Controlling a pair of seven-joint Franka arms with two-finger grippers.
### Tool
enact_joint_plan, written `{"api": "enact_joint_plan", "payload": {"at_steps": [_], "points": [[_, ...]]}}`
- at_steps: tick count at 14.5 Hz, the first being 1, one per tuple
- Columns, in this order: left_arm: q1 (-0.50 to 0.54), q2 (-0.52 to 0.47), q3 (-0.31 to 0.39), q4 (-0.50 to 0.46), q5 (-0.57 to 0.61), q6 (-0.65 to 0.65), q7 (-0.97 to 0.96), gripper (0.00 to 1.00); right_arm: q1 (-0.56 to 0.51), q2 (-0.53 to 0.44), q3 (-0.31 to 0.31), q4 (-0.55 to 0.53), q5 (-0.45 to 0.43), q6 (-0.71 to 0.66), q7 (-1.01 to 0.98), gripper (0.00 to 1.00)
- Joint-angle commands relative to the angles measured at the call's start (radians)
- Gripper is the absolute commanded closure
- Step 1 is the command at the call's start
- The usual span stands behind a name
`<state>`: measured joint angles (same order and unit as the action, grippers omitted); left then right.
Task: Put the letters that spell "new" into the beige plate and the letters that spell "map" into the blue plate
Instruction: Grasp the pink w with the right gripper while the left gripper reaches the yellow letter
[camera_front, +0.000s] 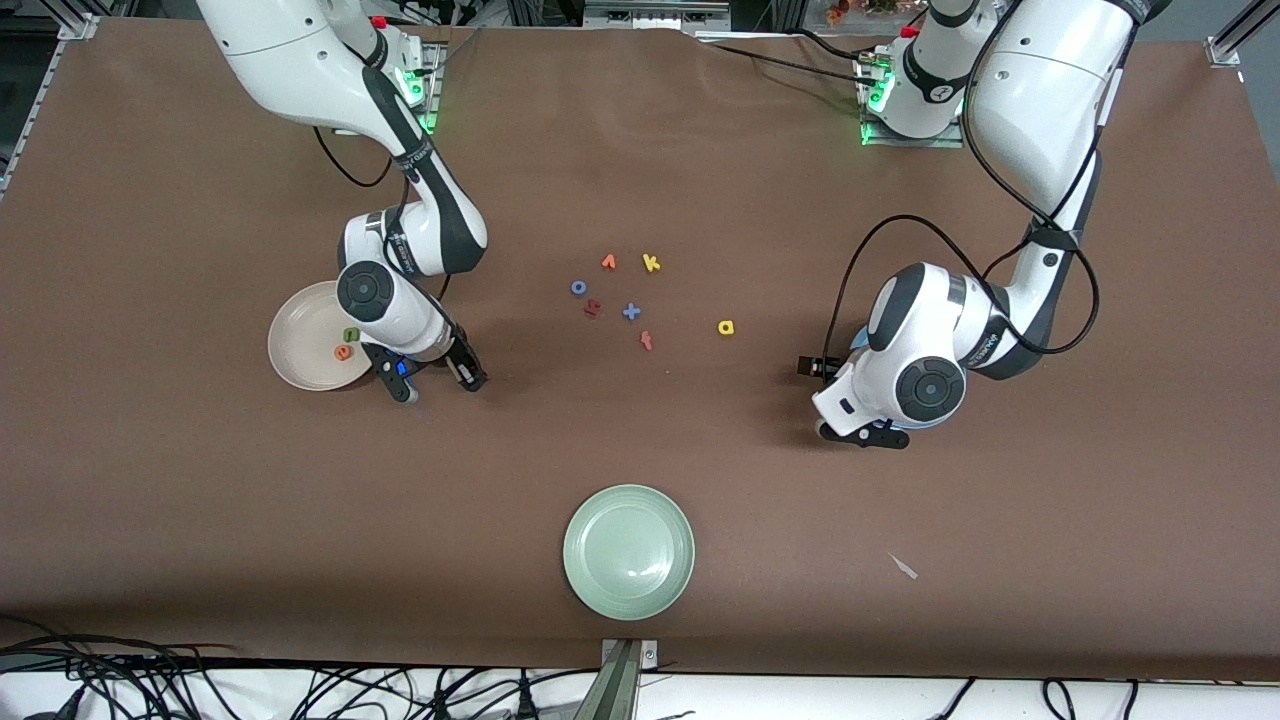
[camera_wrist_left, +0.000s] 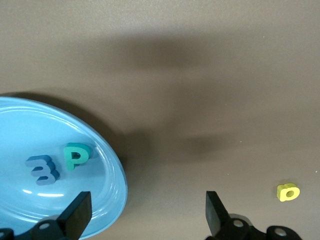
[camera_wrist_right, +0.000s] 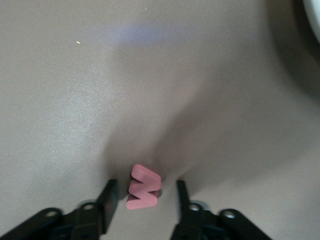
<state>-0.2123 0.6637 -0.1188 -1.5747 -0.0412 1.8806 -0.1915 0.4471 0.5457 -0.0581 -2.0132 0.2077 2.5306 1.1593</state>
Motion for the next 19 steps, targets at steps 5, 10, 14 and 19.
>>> {"api": "enact_joint_plan", "payload": {"at_steps": [5,10,14,19], "points": [[-0.004,-0.013,0.002,0.004,-0.014,-0.021,-0.008,0.0,0.001,-0.039,-0.006,-0.029,0.021,0.0,-0.072,1.0],[-0.006,-0.013,0.001,0.004,-0.014,-0.021,-0.008,0.0,-0.004,-0.133,-0.08,0.03,0.021,-0.246,-0.248,1.0],[-0.01,-0.013,-0.025,0.004,-0.014,-0.018,-0.06,0.0,-0.002,-0.249,-0.147,-0.125,0.001,-0.265,-0.519,1.0],[-0.045,-0.004,-0.081,0.001,-0.014,-0.005,-0.221,0.0,-0.004,-0.322,-0.264,-0.289,-0.044,-0.162,-0.84,1.0]]}}
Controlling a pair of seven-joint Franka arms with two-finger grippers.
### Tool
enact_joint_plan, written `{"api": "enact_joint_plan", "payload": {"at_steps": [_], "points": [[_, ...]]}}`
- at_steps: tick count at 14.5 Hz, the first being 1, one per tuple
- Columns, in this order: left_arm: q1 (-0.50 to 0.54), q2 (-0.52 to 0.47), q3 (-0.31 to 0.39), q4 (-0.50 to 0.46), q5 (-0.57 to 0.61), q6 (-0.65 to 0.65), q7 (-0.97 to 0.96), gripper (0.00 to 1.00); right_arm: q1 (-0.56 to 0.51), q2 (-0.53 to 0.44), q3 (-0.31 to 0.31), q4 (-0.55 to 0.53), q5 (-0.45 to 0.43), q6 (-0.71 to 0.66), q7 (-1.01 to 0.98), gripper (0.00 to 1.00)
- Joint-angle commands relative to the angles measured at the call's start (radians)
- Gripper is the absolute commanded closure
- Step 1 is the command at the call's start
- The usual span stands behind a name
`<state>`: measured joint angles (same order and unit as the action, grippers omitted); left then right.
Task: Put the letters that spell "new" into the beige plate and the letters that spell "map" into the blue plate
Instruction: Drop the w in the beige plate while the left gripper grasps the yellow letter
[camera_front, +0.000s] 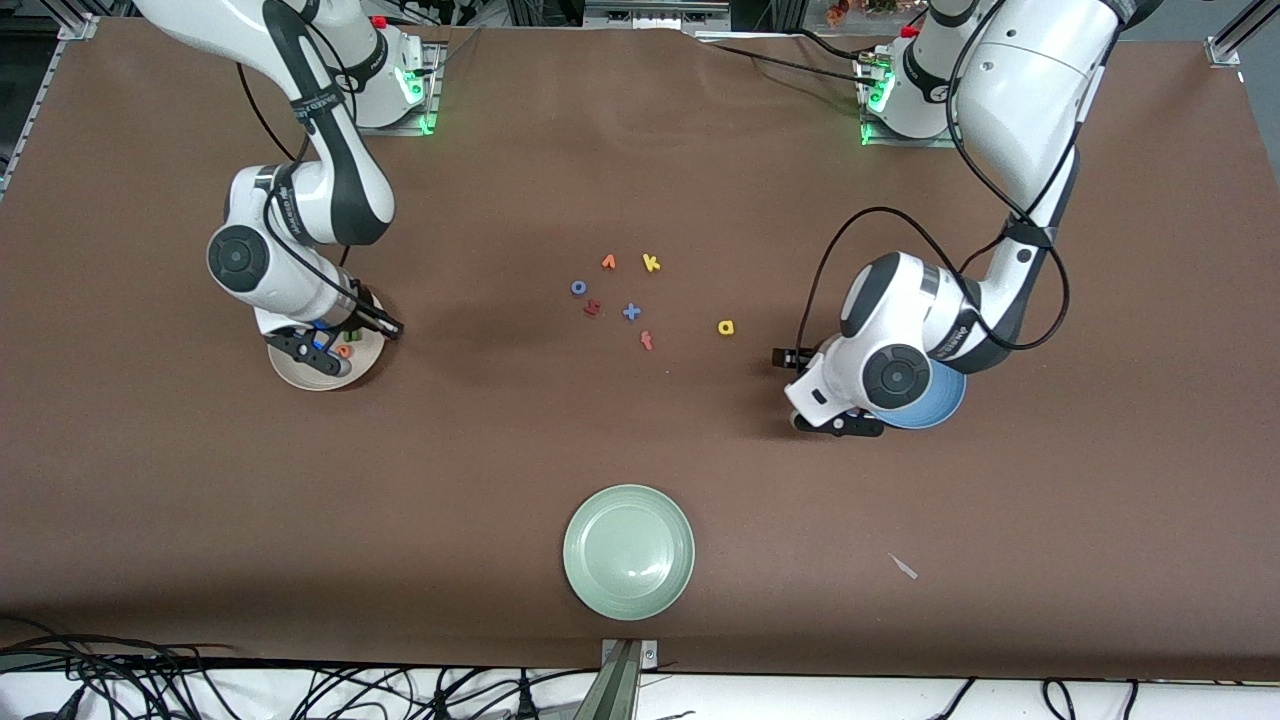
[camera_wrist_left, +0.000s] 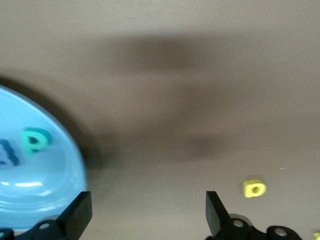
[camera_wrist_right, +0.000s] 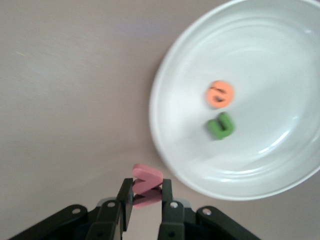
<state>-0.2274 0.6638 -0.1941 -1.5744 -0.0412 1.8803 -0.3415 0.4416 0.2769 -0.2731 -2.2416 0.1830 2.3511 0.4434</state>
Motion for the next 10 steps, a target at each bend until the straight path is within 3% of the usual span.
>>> {"api": "enact_joint_plan", "payload": {"at_steps": [1,3,4,6,8,10], "points": [[-0.056,0.0,-0.005,0.002,-0.014,0.003,-0.118,0.0,0.002,-0.048,-0.085,-0.062,-0.019,0.017,-0.202,1.0],[-0.099,0.013,-0.005,-0.009,-0.016,0.046,-0.189,0.0,0.002,-0.038,-0.144,-0.061,-0.017,0.011,-0.317,1.0],[-0.121,0.022,-0.005,-0.009,-0.016,0.057,-0.217,0.0,0.002,-0.035,-0.153,-0.059,-0.017,0.004,-0.33,0.89],[-0.156,0.045,-0.005,-0.013,-0.017,0.109,-0.231,0.0,-0.001,-0.033,-0.153,-0.049,-0.013,-0.019,-0.316,0.0],[-0.188,0.06,-0.005,-0.022,-0.017,0.14,-0.237,0.0,0.003,-0.036,-0.153,-0.024,-0.013,-0.035,-0.312,0.0],[-0.208,0.059,-0.007,-0.044,-0.017,0.146,-0.238,0.0,0.008,-0.035,-0.152,0.049,-0.013,-0.151,-0.295,0.0]]}}
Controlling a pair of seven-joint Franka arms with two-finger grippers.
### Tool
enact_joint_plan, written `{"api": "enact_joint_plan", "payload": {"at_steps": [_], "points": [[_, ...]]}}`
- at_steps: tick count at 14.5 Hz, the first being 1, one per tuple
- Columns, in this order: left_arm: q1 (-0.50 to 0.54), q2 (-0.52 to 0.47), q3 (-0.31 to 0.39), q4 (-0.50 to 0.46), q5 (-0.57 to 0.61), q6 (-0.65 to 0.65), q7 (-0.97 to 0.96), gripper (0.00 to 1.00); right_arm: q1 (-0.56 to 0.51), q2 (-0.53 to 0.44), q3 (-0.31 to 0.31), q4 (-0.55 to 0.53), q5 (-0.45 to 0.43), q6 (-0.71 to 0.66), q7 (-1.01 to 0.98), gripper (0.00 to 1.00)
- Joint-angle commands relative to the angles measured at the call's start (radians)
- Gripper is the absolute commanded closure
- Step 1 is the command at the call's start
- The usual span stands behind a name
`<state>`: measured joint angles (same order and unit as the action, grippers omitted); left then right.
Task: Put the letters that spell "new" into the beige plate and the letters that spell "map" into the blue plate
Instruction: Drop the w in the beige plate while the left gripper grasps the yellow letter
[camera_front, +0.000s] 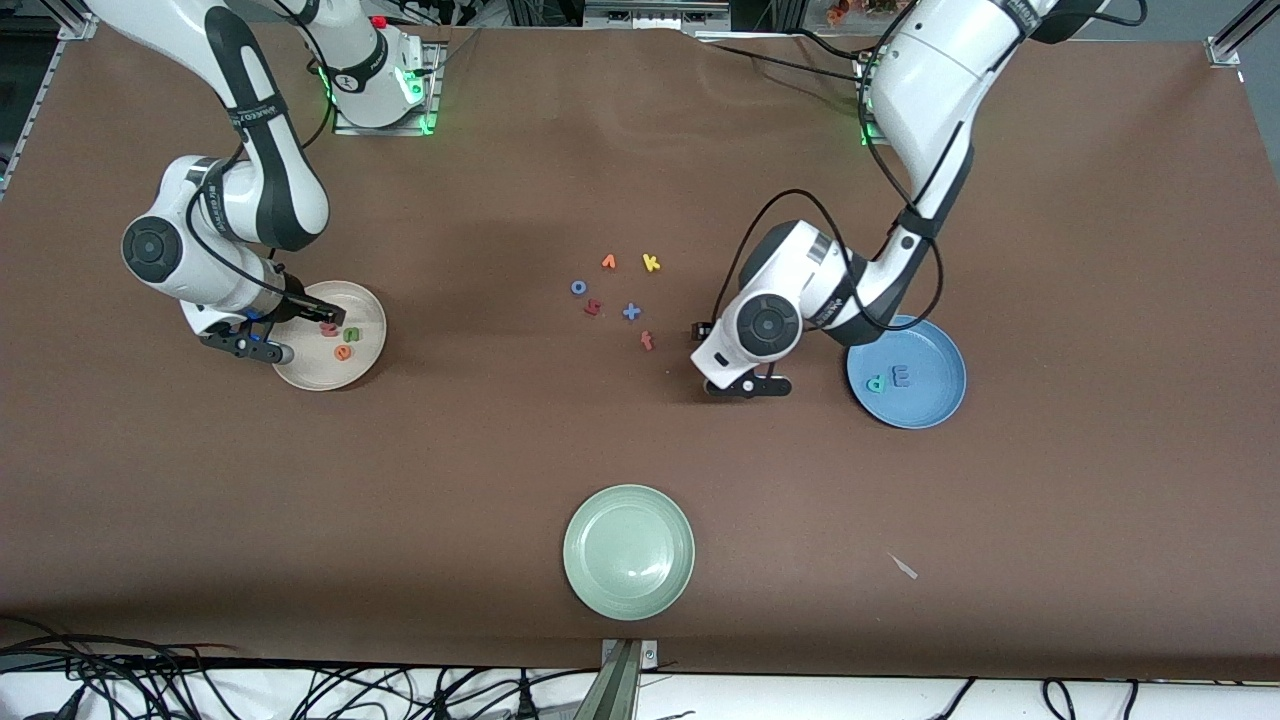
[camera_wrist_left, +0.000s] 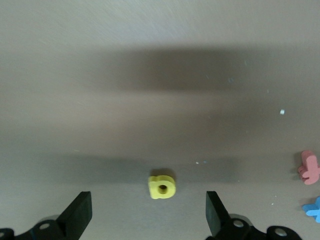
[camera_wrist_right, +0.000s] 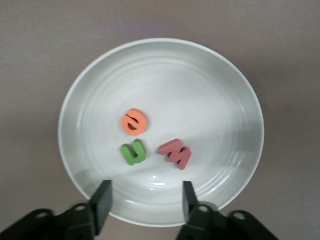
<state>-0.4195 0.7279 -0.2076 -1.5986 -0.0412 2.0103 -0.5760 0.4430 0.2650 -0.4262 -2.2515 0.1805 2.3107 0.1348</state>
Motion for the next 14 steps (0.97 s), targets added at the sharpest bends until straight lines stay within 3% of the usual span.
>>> {"api": "enact_joint_plan", "payload": {"at_steps": [1,4,10,12,14], "points": [[-0.031,-0.004,0.005,-0.024,-0.017,0.022,-0.002,0.0,0.008,-0.023,0.004,0.111,-0.01,-0.193,0.015,0.0],[-0.033,0.005,0.005,-0.041,-0.016,0.065,0.001,0.03,0.013,-0.02,0.01,0.274,-0.01,-0.437,-0.003,0.0],[-0.03,0.008,0.007,-0.052,-0.008,0.065,0.01,0.22,0.04,-0.015,0.018,0.565,-0.015,-0.811,-0.015,0.0],[-0.025,0.008,0.007,-0.064,-0.002,0.067,0.012,0.24,0.026,-0.012,0.024,0.639,-0.013,-0.882,-0.03,0.0],[-0.025,0.01,0.007,-0.066,-0.002,0.071,0.012,0.36,-0.076,-0.045,0.134,0.65,-0.057,-0.884,-0.079,0.0]]}}
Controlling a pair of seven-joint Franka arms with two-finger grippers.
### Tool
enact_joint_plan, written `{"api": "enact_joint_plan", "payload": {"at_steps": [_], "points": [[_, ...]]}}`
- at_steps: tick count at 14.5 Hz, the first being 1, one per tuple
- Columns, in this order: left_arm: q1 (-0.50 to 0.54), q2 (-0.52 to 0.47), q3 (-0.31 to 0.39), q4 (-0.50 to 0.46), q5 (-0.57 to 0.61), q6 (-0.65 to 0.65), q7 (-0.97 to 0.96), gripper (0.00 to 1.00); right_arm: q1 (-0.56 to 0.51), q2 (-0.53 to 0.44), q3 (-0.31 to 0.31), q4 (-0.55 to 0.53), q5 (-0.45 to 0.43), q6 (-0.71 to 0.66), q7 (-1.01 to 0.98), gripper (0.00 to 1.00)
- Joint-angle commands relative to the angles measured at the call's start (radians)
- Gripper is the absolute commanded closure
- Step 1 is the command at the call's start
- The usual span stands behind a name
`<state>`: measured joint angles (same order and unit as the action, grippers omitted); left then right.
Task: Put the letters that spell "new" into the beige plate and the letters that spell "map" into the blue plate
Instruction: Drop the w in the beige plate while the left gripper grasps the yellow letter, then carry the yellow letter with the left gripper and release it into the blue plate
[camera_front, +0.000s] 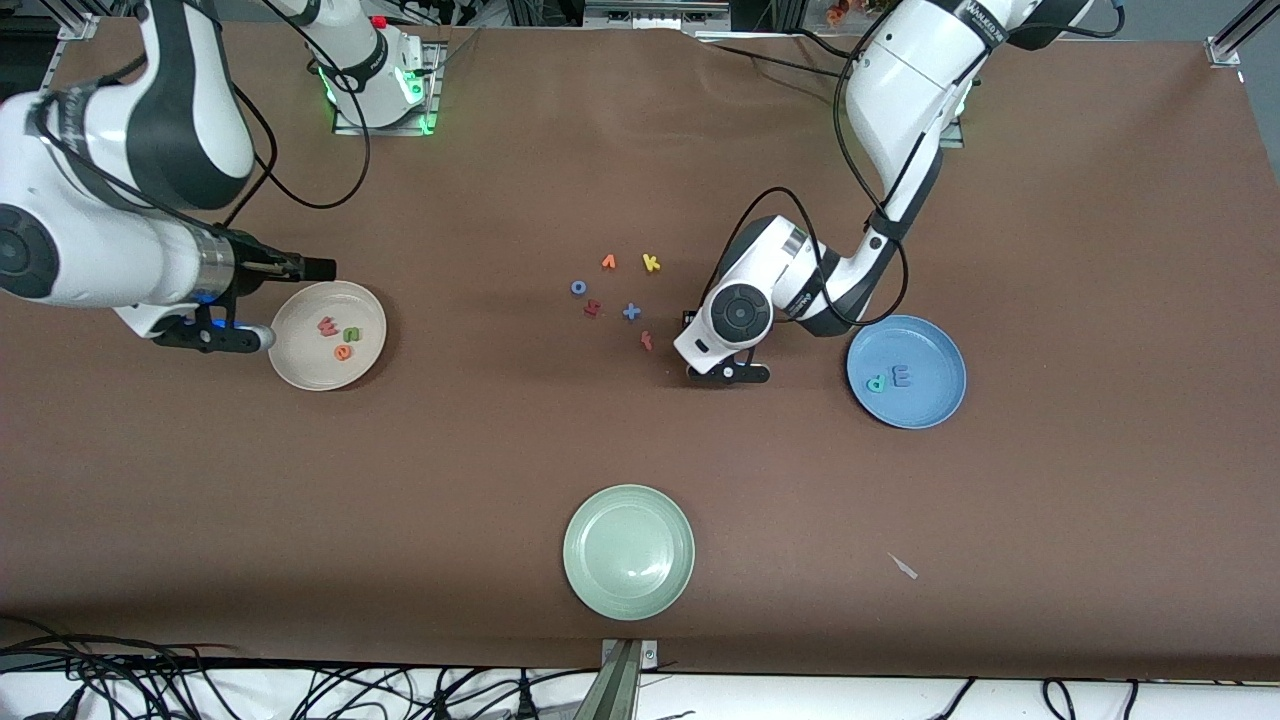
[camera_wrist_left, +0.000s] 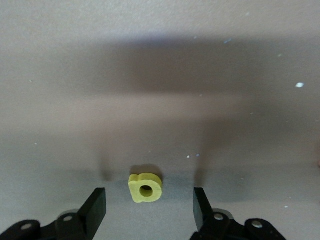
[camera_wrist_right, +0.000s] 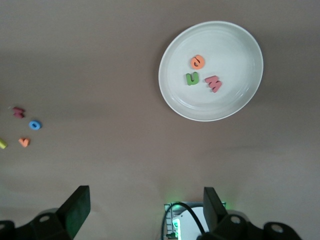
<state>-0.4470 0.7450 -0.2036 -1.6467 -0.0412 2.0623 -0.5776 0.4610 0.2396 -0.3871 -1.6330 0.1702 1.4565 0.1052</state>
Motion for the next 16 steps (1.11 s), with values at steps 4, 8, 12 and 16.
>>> {"api": "enact_joint_plan", "payload": {"at_steps": [4,8,12,16], "points": [[0.004,-0.007,0.003,-0.018,-0.002,0.022,0.013,0.67,-0.306,-0.08,0.376,0.03,-0.211,-0.005,-0.062,0.0],[0.011,-0.015,0.003,-0.009,-0.002,0.009,0.015,0.9,-0.392,-0.134,0.439,0.033,-0.222,0.041,-0.079,0.0],[0.059,-0.088,0.006,0.008,0.001,-0.111,0.031,0.91,-0.444,-0.177,0.439,0.033,-0.21,0.039,-0.071,0.0],[0.152,-0.142,0.013,0.015,0.073,-0.237,0.203,0.91,-0.47,-0.183,0.464,0.033,-0.213,0.053,-0.065,0.0]]}}
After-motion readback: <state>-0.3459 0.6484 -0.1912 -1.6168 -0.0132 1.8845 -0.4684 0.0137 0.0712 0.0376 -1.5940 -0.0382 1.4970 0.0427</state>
